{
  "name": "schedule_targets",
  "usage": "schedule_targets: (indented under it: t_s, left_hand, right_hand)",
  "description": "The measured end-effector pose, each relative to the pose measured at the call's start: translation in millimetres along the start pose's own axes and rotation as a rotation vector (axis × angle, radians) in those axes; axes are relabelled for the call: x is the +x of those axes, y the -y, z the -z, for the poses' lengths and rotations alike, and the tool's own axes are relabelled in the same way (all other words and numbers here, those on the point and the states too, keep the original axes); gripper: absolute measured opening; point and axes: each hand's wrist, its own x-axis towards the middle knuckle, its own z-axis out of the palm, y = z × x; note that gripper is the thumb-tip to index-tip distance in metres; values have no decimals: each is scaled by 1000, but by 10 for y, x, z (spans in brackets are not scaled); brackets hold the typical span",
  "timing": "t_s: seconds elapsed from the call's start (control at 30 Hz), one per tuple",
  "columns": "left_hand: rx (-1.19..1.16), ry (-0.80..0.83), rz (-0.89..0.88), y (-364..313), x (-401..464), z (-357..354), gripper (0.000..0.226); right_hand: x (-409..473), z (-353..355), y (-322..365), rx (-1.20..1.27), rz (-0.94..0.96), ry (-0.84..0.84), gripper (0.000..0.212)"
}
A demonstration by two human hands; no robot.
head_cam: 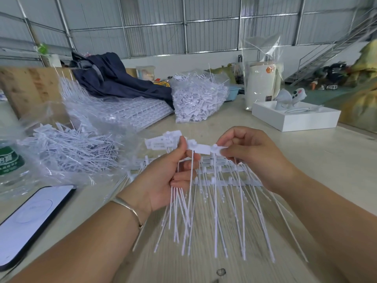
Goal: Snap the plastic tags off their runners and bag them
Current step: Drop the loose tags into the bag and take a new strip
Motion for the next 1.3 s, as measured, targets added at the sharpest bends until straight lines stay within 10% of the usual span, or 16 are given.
schedule_targets:
  t_s: [0.47,1.3]
  left_hand:
    - [143,-115,-87,-2,14,25,17]
    - [19,293,68,-10,-71,-42,27]
  right_hand:
    - [19,60,-68,-119,-28,44,13]
    - [-44,-149,-46,97,-60,223,34]
